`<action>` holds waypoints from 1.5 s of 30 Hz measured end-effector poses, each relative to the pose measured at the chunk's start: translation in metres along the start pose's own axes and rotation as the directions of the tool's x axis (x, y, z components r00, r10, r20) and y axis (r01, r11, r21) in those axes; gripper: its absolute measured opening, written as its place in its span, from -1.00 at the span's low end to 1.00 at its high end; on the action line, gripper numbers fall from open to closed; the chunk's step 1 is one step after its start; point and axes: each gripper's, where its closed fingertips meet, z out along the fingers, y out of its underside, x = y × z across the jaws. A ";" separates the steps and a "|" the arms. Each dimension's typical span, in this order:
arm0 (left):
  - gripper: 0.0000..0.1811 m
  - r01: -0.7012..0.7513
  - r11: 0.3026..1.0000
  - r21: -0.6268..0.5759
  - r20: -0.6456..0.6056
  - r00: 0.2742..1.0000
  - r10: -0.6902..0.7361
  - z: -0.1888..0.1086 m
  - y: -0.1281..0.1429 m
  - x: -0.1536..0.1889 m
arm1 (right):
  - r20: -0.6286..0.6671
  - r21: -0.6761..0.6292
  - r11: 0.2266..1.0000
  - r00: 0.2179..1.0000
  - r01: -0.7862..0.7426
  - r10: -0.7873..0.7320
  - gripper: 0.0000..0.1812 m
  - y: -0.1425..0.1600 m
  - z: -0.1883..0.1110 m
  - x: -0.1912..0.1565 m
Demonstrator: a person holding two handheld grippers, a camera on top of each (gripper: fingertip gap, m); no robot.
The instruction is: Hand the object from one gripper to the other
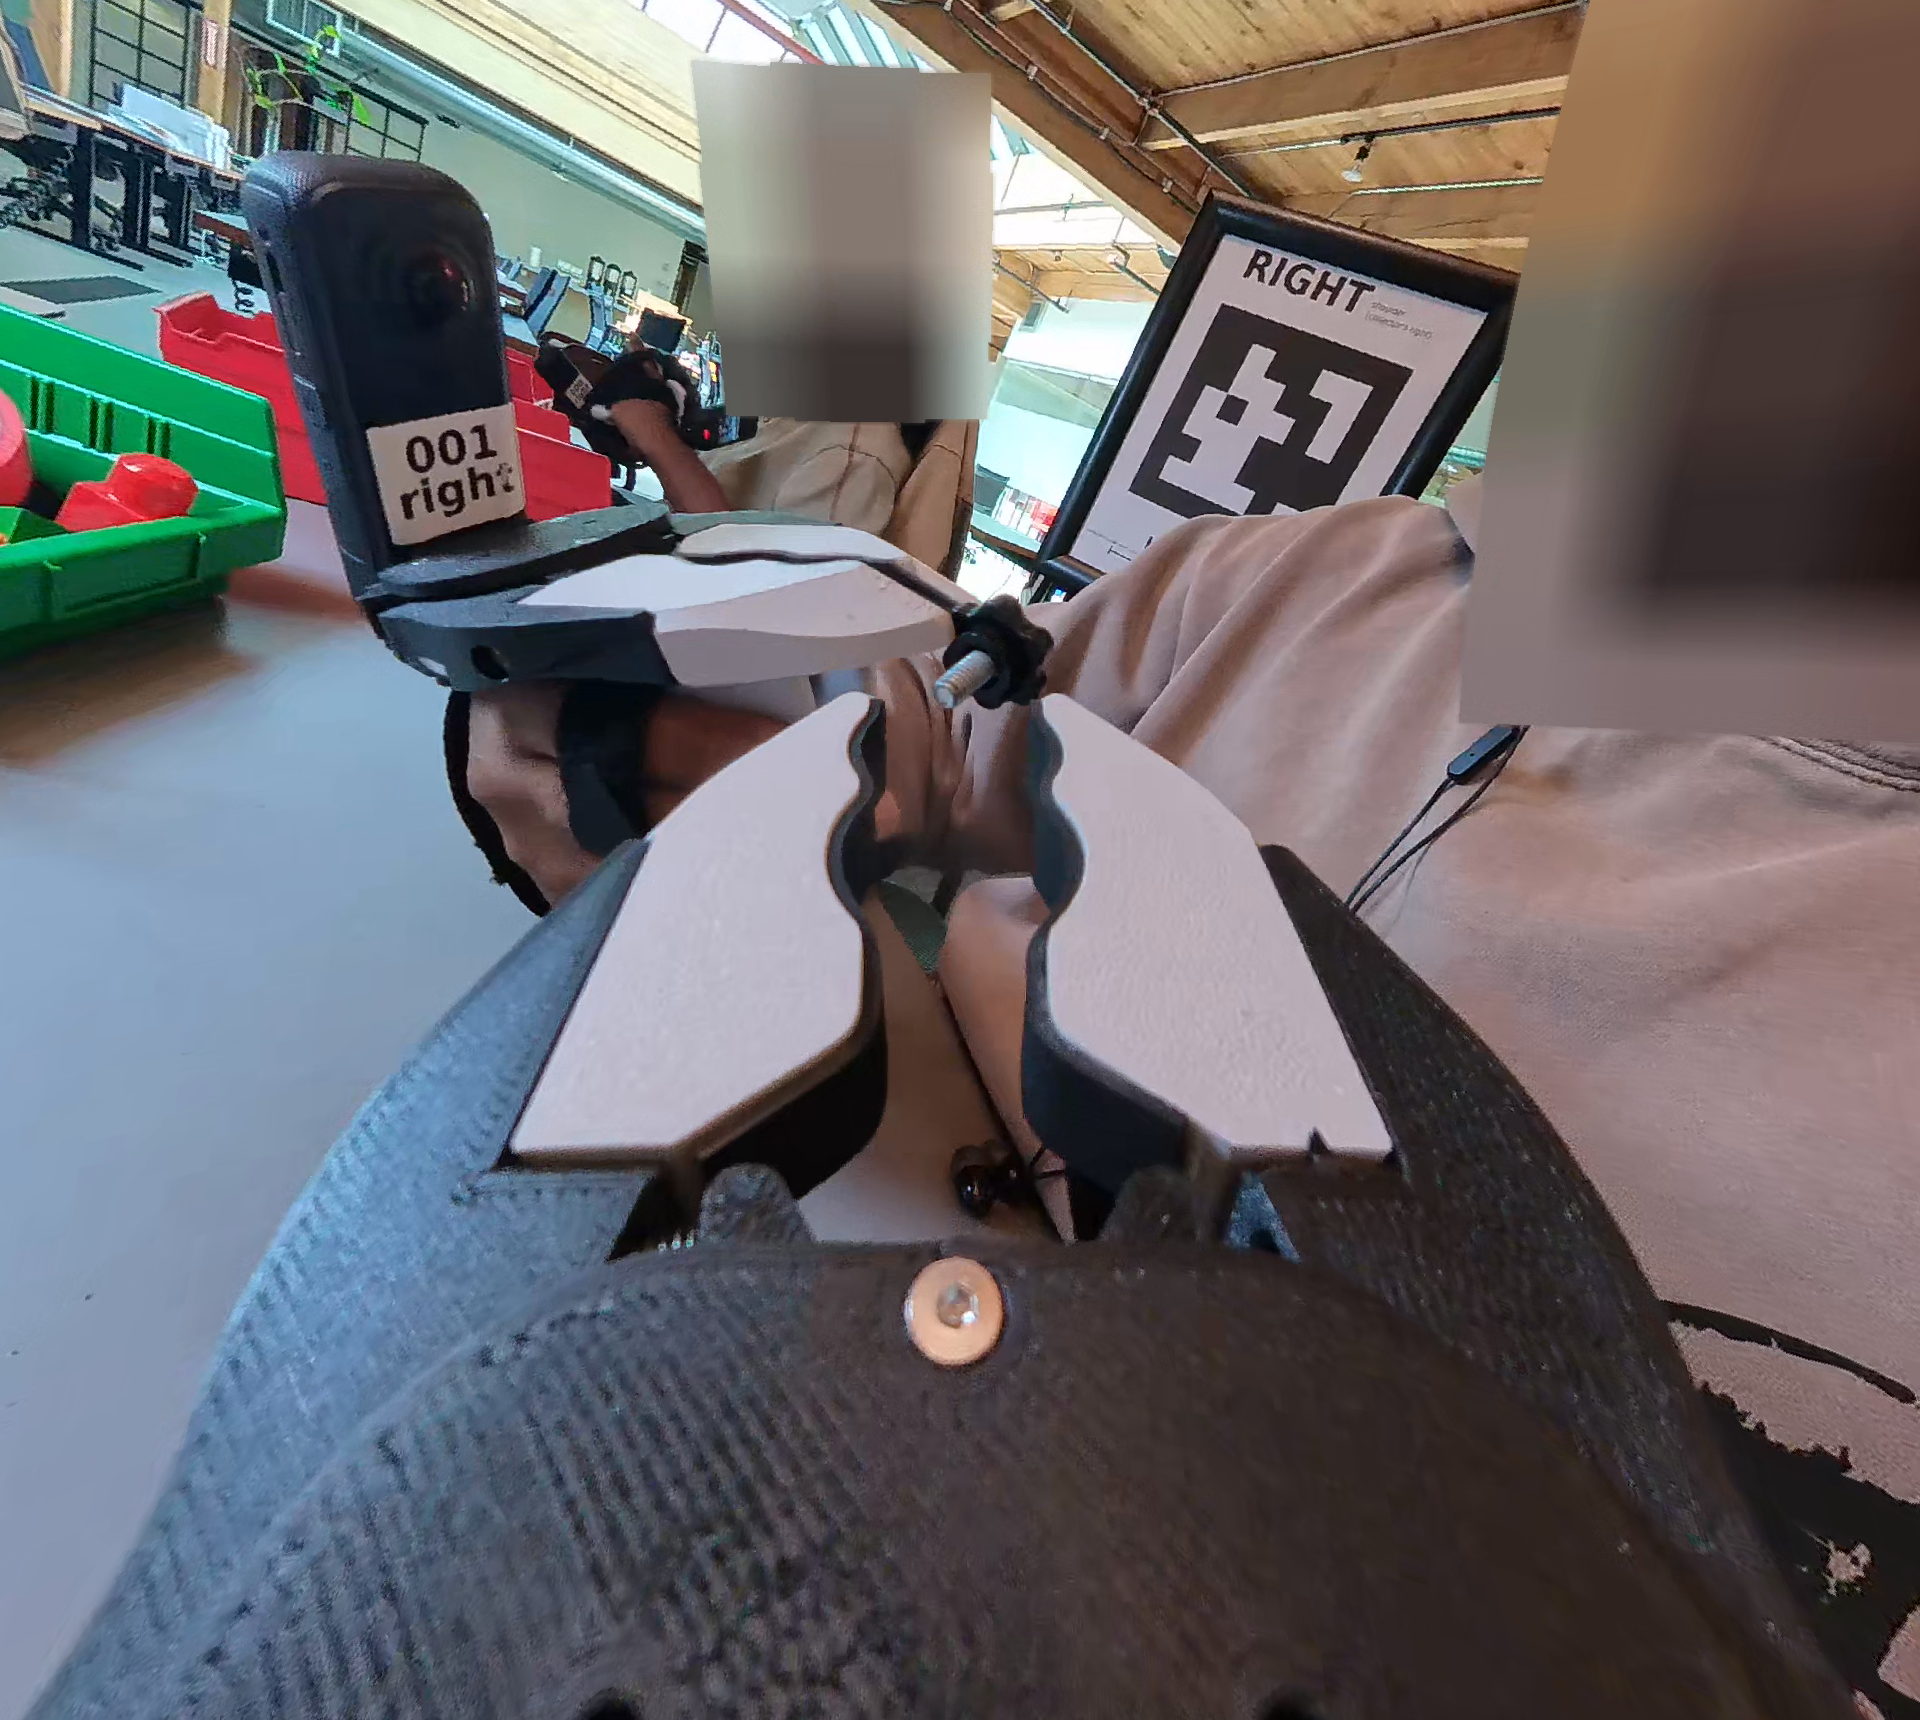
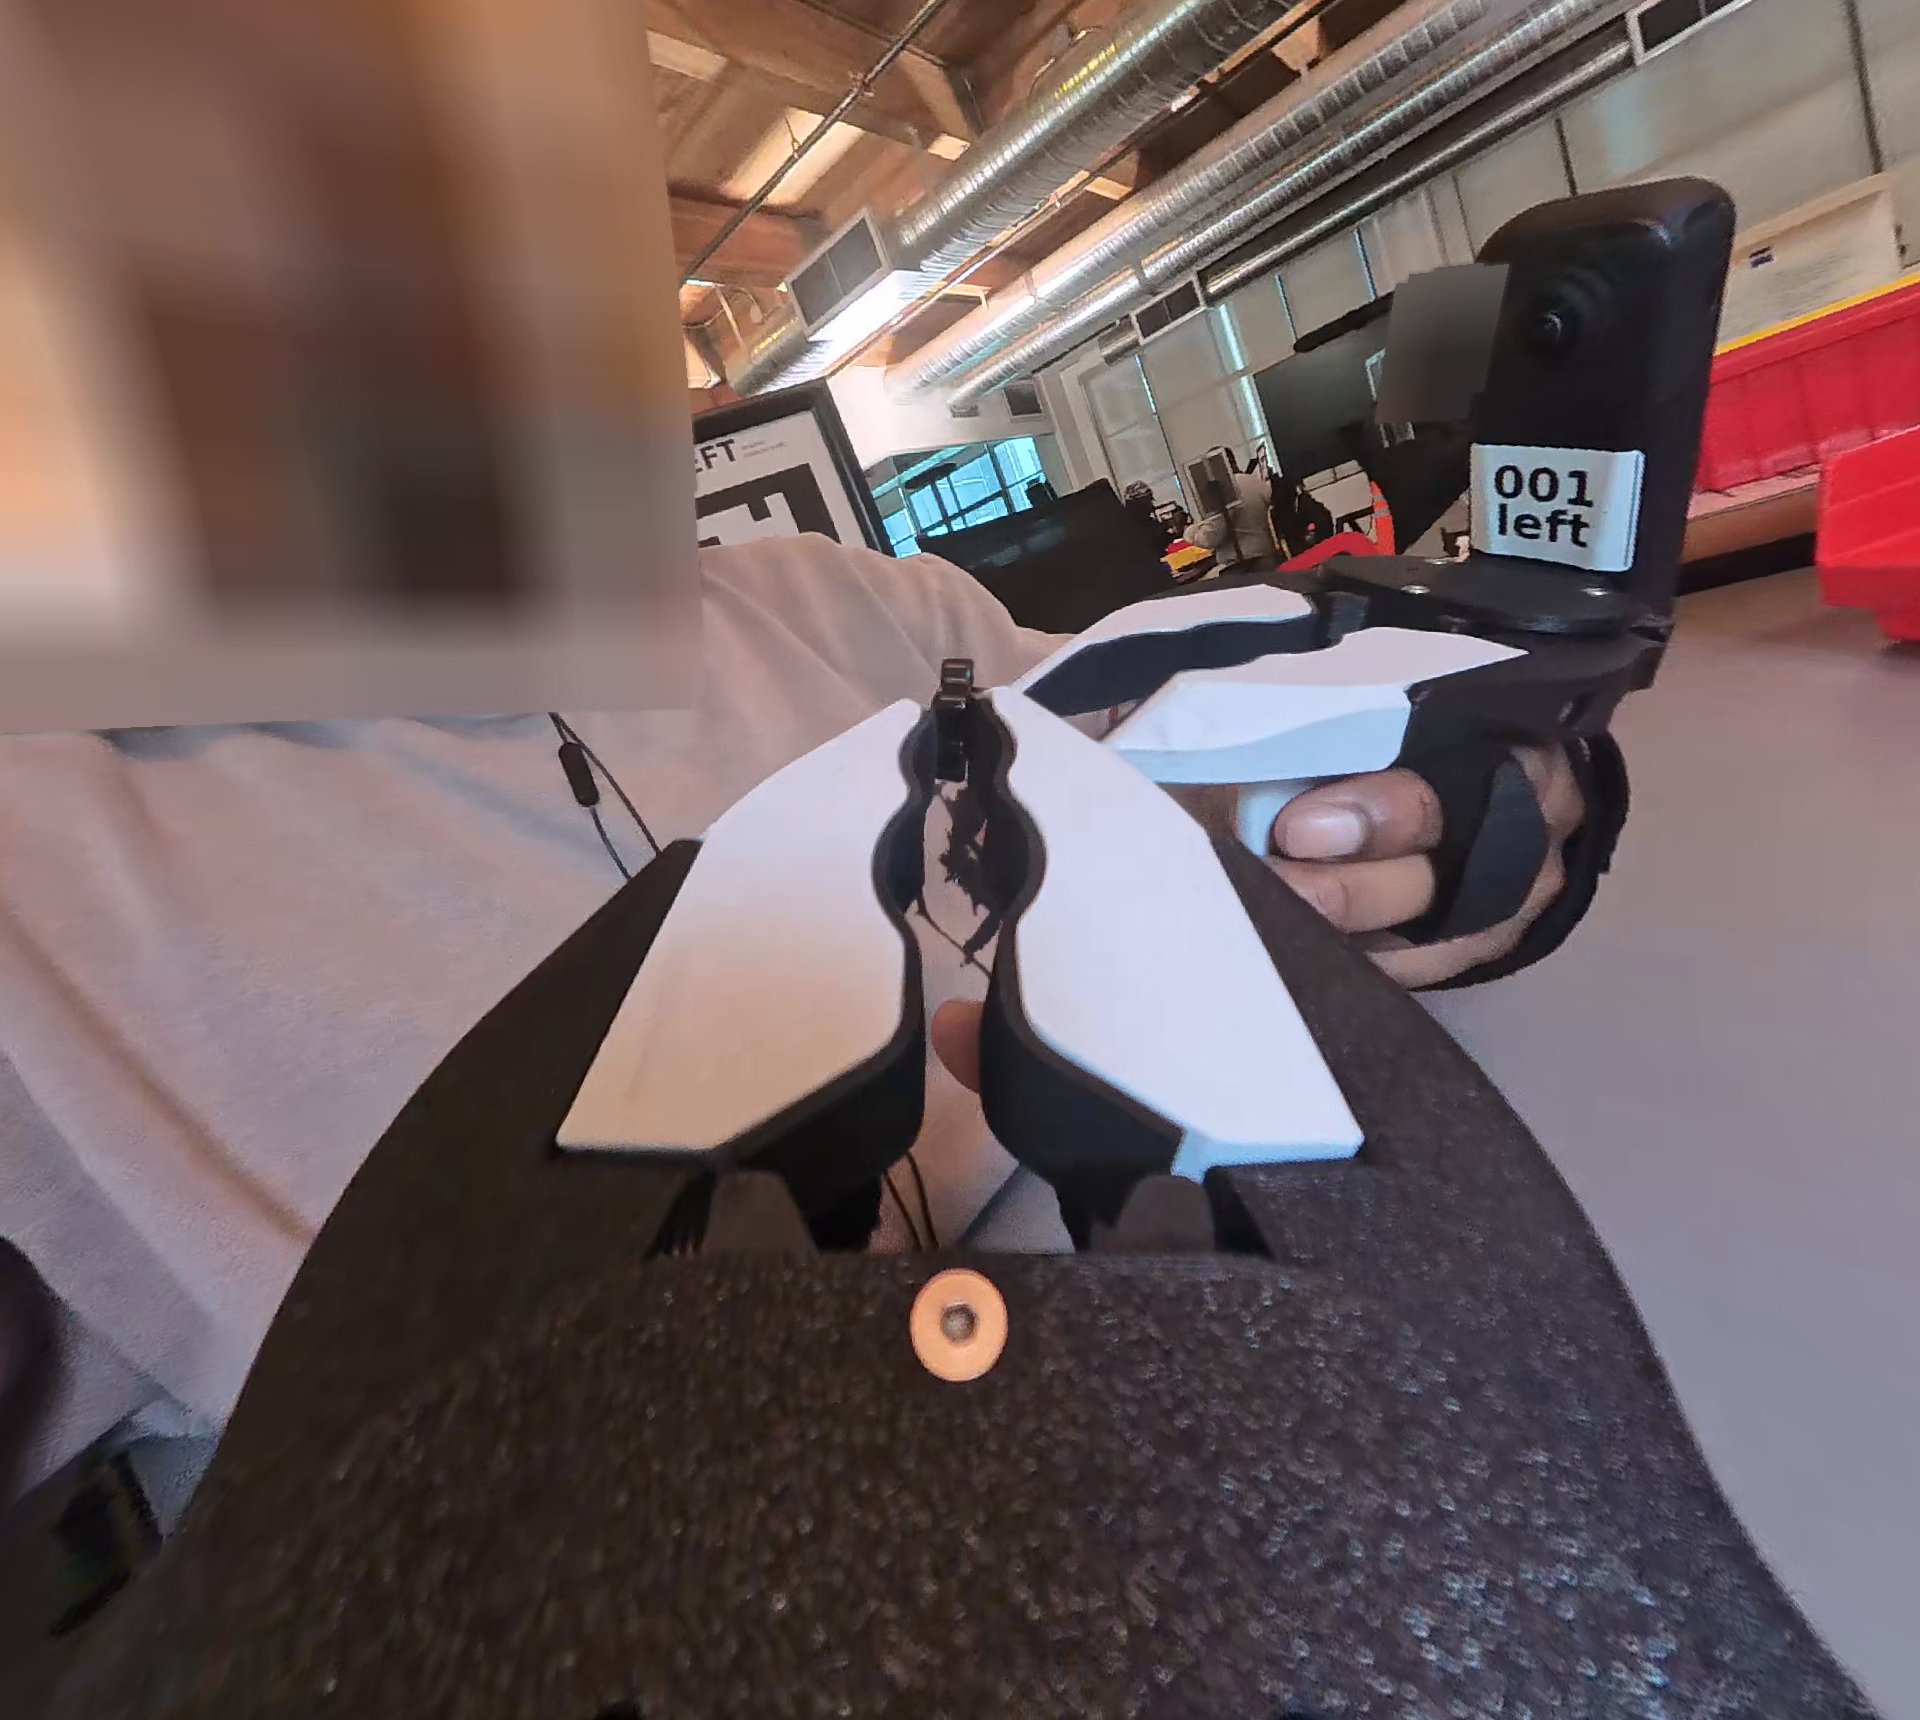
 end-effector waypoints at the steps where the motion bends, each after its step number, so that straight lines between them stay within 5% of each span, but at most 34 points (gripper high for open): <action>1: -0.75 0.001 1.000 -0.002 -0.002 1.000 -0.001 0.001 0.001 0.000 | 0.008 -0.005 1.000 1.000 -0.006 0.006 -0.94 0.002 0.001 -0.001; 10: -0.92 -0.039 0.998 -0.049 -0.002 0.999 0.039 0.004 0.006 0.003 | 0.002 -0.030 0.999 1.000 -0.025 0.025 -0.94 0.008 0.002 0.003; 15: -0.93 -0.134 0.989 -0.066 0.215 0.966 0.145 -0.011 -0.008 -0.023 | -0.251 0.018 0.997 0.965 0.079 -0.072 -0.77 -0.012 -0.014 0.033; 20: -0.93 -0.207 0.963 -0.174 0.585 0.764 0.270 -0.043 -0.017 -0.071 | -0.648 -0.110 0.926 0.681 0.360 -0.342 -0.72 -0.029 -0.047 0.077; 25: -0.93 -0.166 0.970 -0.180 0.700 0.670 0.245 -0.054 -0.013 -0.087 | -0.685 -0.457 0.782 0.393 0.424 -0.613 -0.71 -0.014 -0.052 0.096; 29: -0.93 -0.197 0.957 -0.211 0.715 0.637 0.289 -0.053 -0.013 -0.087 | -0.701 -0.508 0.764 0.324 0.398 -0.635 -0.80 -0.010 -0.052 0.103; 35: -0.93 -0.259 0.934 -0.246 0.706 0.613 0.355 -0.050 -0.017 -0.082 | -0.713 -0.490 0.779 0.335 0.391 -0.616 -0.82 -0.012 -0.050 0.100; 45: -0.82 -0.243 0.970 -0.010 0.452 0.864 0.221 -0.029 -0.033 -0.041 | -0.569 -0.105 0.929 0.745 0.355 -0.349 -0.94 -0.022 -0.031 0.065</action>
